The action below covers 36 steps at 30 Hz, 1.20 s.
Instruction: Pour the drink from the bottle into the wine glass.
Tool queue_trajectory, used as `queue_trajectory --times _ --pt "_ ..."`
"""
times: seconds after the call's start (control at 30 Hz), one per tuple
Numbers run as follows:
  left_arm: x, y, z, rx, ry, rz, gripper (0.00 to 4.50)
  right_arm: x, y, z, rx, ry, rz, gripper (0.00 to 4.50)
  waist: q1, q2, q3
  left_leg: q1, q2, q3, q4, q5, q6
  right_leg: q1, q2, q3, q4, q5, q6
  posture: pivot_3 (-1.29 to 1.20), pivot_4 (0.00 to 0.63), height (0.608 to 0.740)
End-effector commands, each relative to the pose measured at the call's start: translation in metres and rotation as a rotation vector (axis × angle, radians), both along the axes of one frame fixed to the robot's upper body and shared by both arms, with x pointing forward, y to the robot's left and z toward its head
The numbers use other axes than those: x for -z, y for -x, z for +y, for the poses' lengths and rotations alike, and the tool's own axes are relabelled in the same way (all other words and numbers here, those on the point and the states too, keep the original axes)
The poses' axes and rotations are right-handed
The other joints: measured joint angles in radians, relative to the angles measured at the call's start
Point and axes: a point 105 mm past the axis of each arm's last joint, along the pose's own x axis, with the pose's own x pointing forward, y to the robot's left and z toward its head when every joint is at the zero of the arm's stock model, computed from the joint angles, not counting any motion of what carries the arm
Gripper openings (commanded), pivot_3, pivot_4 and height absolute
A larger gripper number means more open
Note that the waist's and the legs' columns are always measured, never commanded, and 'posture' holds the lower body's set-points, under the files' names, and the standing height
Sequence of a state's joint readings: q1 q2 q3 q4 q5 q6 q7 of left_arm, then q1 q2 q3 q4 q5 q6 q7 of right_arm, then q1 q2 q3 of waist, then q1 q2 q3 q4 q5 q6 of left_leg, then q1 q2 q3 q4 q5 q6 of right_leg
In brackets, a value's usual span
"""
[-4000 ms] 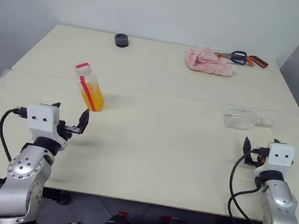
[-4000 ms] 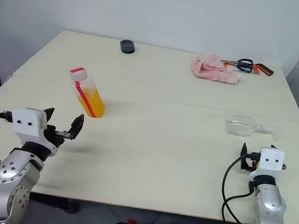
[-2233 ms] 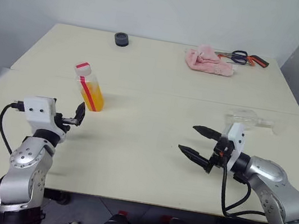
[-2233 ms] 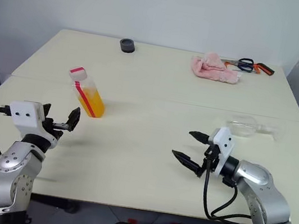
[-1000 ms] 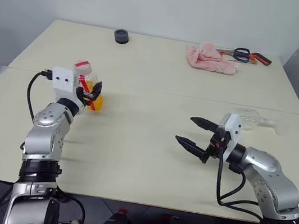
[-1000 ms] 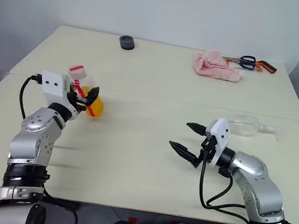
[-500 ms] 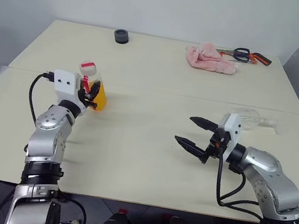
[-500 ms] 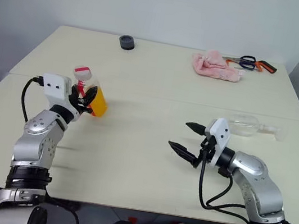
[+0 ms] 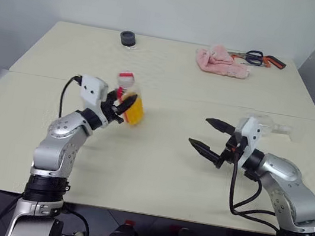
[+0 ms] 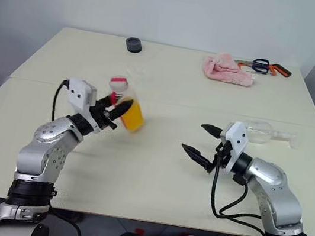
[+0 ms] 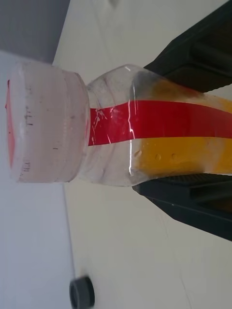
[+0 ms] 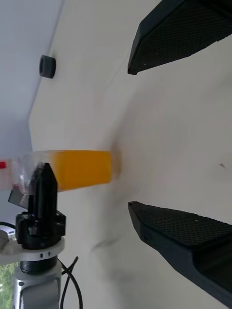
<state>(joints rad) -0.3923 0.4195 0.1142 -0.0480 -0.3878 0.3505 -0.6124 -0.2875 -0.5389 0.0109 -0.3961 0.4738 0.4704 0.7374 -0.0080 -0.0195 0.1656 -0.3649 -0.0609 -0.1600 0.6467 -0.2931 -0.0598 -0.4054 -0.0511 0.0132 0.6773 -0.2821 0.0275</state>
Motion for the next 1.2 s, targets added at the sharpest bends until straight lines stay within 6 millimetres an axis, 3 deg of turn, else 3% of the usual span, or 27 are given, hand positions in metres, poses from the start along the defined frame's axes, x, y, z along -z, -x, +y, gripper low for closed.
queue_trajectory --times 0.03,0.37,0.57,1.13,1.2 --pt "-0.017 0.013 -0.030 0.200 -0.047 -0.065 1.72 -0.024 0.011 0.005 -0.021 -0.039 -0.028 4.50 0.000 0.000 0.000 0.000 0.000 0.000 0.000 0.000 0.000 0.000 0.000 0.000 0.000 0.000 0.000 0.00 0.150 0.740" --pt "-0.011 0.020 -0.081 0.545 -0.101 -0.029 1.72 -0.046 0.018 0.028 -0.015 -0.081 0.016 4.50 -0.002 0.000 0.000 0.000 0.000 0.000 0.000 0.000 0.000 0.000 0.000 0.000 0.001 0.000 0.000 0.00 0.150 0.740" --pt "-0.012 0.021 -0.101 0.688 -0.109 -0.028 1.72 -0.049 0.002 0.034 0.053 -0.093 -0.027 4.50 -0.008 0.000 0.000 0.000 0.000 0.000 0.000 0.000 0.000 0.000 0.000 0.000 0.001 0.000 0.000 0.00 0.150 0.740" --pt "-0.008 0.023 -0.106 0.744 -0.151 -0.044 1.72 -0.048 -0.006 0.052 0.011 -0.082 -0.020 4.50 -0.024 0.000 0.000 0.000 -0.001 0.000 0.001 0.000 0.000 -0.001 0.000 0.001 0.002 0.000 0.000 0.00 0.150 0.740" --pt "-0.008 0.023 -0.105 0.743 -0.155 -0.046 1.72 -0.047 -0.006 0.053 0.005 -0.081 -0.019 4.12 -0.024 0.000 0.000 0.000 -0.001 0.000 0.001 0.000 0.000 -0.001 0.000 0.001 0.002 0.000 0.000 0.00 0.150 0.740"
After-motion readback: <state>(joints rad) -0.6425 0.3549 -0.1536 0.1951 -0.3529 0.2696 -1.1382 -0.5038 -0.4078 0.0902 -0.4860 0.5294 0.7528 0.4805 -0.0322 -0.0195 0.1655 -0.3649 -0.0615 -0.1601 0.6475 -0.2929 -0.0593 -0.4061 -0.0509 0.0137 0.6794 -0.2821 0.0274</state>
